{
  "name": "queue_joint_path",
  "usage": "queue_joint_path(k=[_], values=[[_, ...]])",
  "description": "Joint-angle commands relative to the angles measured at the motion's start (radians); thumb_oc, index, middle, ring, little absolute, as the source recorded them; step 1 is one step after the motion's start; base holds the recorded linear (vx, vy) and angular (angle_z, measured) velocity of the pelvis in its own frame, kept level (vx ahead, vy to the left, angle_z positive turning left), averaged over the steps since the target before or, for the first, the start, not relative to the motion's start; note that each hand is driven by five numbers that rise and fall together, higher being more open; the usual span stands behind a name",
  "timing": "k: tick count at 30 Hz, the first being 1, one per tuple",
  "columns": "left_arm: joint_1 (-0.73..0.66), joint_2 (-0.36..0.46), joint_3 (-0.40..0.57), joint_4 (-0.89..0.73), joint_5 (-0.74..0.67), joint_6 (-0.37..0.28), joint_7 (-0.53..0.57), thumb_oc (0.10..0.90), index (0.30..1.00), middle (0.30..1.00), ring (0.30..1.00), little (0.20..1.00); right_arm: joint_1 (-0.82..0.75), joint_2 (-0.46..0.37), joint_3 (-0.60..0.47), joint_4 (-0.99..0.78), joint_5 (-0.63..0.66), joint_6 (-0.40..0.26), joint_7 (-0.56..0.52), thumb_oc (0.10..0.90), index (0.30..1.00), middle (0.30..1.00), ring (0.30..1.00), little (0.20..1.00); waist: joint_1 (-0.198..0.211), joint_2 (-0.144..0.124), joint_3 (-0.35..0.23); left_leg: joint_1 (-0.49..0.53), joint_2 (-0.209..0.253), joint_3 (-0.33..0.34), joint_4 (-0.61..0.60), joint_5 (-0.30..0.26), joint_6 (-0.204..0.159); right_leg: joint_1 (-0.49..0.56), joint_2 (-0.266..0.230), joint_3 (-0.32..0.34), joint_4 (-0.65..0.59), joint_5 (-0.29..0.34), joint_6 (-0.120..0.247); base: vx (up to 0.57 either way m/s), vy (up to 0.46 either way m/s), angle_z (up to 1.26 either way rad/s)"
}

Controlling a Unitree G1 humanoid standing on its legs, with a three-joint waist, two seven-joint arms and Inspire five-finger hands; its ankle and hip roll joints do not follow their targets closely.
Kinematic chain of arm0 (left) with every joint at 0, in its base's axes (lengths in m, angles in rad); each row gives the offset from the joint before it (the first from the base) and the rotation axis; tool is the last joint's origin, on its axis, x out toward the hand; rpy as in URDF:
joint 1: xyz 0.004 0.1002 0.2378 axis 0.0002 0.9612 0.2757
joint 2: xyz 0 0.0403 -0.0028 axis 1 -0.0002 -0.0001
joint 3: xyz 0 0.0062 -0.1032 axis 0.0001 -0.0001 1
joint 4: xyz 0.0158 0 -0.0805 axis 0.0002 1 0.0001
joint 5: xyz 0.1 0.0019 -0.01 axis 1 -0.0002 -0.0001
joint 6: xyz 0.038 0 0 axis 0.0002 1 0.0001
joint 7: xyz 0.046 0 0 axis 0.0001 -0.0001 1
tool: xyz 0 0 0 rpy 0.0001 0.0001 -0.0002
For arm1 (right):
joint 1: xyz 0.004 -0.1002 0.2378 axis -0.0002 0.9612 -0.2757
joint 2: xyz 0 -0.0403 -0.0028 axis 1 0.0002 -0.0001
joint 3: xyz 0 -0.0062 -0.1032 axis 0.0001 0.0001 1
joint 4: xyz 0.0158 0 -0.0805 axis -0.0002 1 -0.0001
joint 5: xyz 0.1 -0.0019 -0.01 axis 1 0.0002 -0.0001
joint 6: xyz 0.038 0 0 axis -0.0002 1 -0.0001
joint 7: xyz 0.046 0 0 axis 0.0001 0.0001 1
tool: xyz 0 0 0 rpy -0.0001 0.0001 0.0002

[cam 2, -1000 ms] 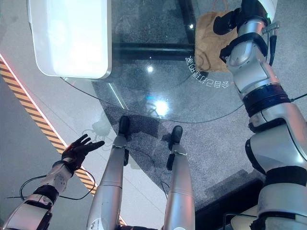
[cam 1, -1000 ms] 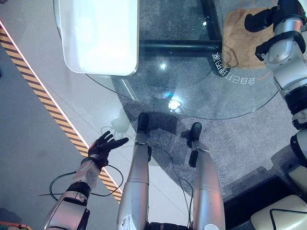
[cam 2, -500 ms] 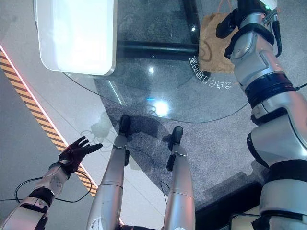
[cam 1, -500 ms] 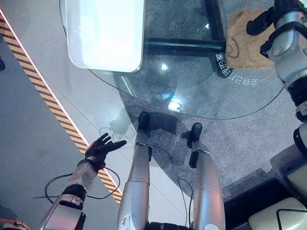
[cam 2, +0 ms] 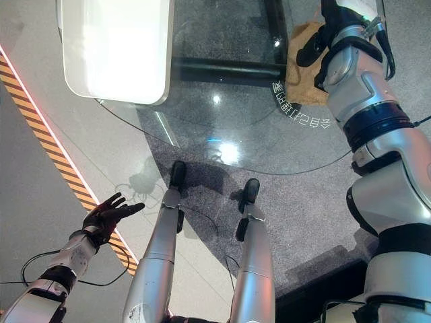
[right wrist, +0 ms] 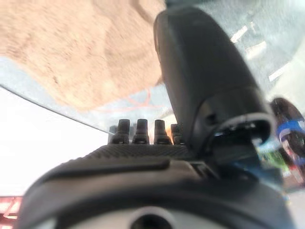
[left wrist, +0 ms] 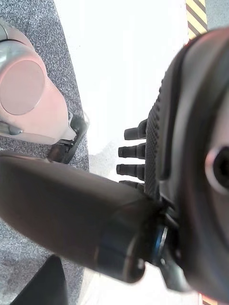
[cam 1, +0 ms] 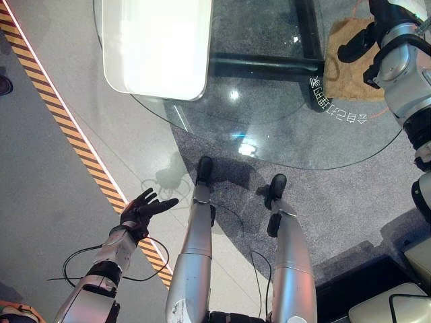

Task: Wipe the table with a cloth and put it in the basket.

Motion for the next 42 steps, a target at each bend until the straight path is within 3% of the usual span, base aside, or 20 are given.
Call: queue_joint_path(k=[1,26,34,42], values=[[0.069,0.05,-0.014,0.003,0.013,0.003,0.004,0.8,0.9,0.9,0.9,0.9,-0.128,-0.077,0.047,0.028,-0.079,0.025,-0.028,0.8,0.9,0.9,0.9,0.9,0.013,0.012,-0.022,0.005,-0.109,0.071,0.023,-0.071,0.117,0.035,0.069,-0.106,-0.028,-0.052,-0.061,0.0,0.0,0.0],[0.074,0.044,-0.026,-0.007,0.022,-0.001,0.002,0.8,0.9,0.9,0.9,0.9,-0.103,-0.067,0.064,0.034,-0.165,-0.001,0.065,0.8,0.9,0.9,0.9,0.9,0.015,0.027,-0.022,-0.023,-0.115,0.071,0.03,-0.063,0.119,-0.003,0.061,-0.108,-0.004,-0.05,-0.062,0.0,-0.001,0.0],[0.079,0.042,-0.038,-0.009,0.012,-0.008,0.002,0.8,0.9,0.9,0.9,0.9,-0.099,-0.08,0.07,0.062,-0.218,0.021,-0.05,0.8,0.9,0.9,0.9,0.9,0.012,0.034,-0.022,-0.025,-0.116,0.073,0.027,-0.059,0.122,-0.008,0.063,-0.106,-0.003,-0.045,-0.061,0.0,0.0,0.0],[0.071,0.047,-0.038,-0.008,0.008,-0.004,0.0,0.8,0.9,0.9,0.9,0.9,-0.128,-0.084,0.09,0.083,-0.227,0.03,-0.051,0.8,0.9,0.9,0.9,0.9,0.012,0.034,-0.022,-0.027,-0.116,0.072,0.023,-0.055,0.123,-0.011,0.062,-0.105,-0.005,-0.04,-0.058,0.0,0.0,0.0]])
